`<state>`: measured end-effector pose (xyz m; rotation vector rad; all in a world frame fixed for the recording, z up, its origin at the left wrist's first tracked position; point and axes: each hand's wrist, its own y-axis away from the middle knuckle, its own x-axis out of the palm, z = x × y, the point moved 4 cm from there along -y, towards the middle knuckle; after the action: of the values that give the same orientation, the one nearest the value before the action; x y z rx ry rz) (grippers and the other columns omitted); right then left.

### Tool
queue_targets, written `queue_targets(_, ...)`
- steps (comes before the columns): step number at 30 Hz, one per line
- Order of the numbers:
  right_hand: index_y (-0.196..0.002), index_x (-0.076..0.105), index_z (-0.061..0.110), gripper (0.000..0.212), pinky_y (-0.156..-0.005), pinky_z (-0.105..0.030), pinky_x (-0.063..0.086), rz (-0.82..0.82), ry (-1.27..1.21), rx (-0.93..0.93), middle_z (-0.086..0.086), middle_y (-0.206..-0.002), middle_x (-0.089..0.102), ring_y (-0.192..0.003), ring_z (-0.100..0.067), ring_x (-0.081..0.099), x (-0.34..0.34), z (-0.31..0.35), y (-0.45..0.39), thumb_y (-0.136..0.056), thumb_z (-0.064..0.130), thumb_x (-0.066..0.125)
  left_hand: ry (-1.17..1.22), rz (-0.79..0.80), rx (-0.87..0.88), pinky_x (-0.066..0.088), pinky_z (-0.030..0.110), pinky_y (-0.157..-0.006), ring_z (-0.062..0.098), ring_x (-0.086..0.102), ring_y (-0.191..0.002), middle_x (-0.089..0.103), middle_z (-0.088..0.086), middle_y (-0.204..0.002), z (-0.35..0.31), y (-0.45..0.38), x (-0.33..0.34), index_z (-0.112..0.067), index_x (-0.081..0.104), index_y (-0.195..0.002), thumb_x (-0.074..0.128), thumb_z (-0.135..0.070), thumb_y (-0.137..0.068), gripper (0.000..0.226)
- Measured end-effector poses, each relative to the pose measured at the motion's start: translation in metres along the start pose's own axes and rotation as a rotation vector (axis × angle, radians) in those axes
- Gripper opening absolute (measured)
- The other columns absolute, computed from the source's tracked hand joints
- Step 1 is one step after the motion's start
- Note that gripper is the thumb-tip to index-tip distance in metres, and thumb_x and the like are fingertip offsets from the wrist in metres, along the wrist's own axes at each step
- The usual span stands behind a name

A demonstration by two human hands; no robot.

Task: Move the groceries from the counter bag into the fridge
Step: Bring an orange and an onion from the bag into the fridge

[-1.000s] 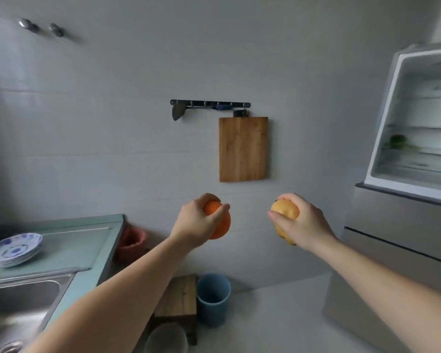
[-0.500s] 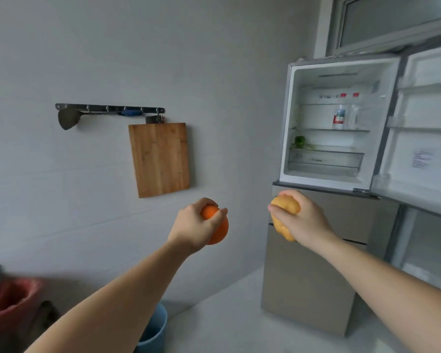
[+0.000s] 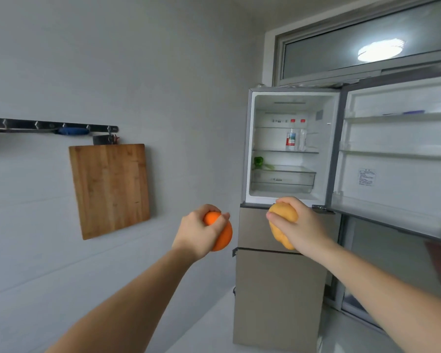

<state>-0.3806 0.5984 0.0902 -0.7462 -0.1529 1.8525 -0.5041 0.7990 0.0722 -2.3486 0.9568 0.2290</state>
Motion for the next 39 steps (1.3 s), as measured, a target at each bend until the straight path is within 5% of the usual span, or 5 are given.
queue_targets(12, -0.116, 0.057, 0.028, 0.031, -0.061, -0.015, 0.04, -0.087, -0.003, 0.04, 0.009, -0.103, 0.06, -0.088, -0.006, 0.056, -0.01, -0.036, -0.064, -0.087, 0.032, 0.068, 0.094, 0.094, 0.049, 0.057, 0.039, -0.072, 0.007, 0.055, -0.086, 0.06, -0.013, -0.095, 0.013, -0.082, 0.061, -0.03, 0.064, -0.098, 0.064, -0.043, -0.087, 0.017)
queue_targets(18, -0.114, 0.059, 0.029, 0.031, -0.067, -0.022, 0.046, -0.1, -0.044, 0.023, 0.007, -0.105, 0.064, -0.096, -0.014, 0.06, -0.025, -0.083, -0.137, -0.085, 0.034, 0.069, 0.065, 0.12, 0.086, 0.047, 0.029, -0.073, 0.011, 0.054, -0.089, 0.057, -0.013, -0.1, 0.007, -0.147, 0.122, -0.033, 0.06, -0.104, 0.06, -0.046, -0.09, 0.019)
queue_targets(27, -0.107, 0.058, 0.037, 0.026, -0.077, -0.034, 0.055, -0.122, -0.098, 0.046, 0.016, -0.098, 0.062, -0.09, -0.009, 0.061, -0.06, -0.147, -0.239, -0.083, 0.039, 0.068, 0.064, 0.13, 0.098, 0.053, 0.034, -0.075, 0.016, 0.054, -0.094, 0.056, -0.008, -0.106, -0.011, -0.233, 0.215, -0.033, 0.058, -0.108, 0.058, -0.047, -0.09, 0.022)
queue_targets(39, -0.112, 0.057, 0.037, 0.031, -0.066, -0.025, 0.049, -0.136, -0.027, 0.067, 0.013, -0.104, 0.062, -0.093, -0.009, 0.059, -0.045, -0.206, -0.353, -0.084, 0.04, 0.068, 0.16, 0.148, 0.099, 0.05, 0.027, -0.07, 0.015, 0.056, -0.093, 0.057, -0.01, -0.101, 0.027, -0.359, 0.287, -0.033, 0.061, -0.101, 0.063, -0.044, -0.088, 0.017)
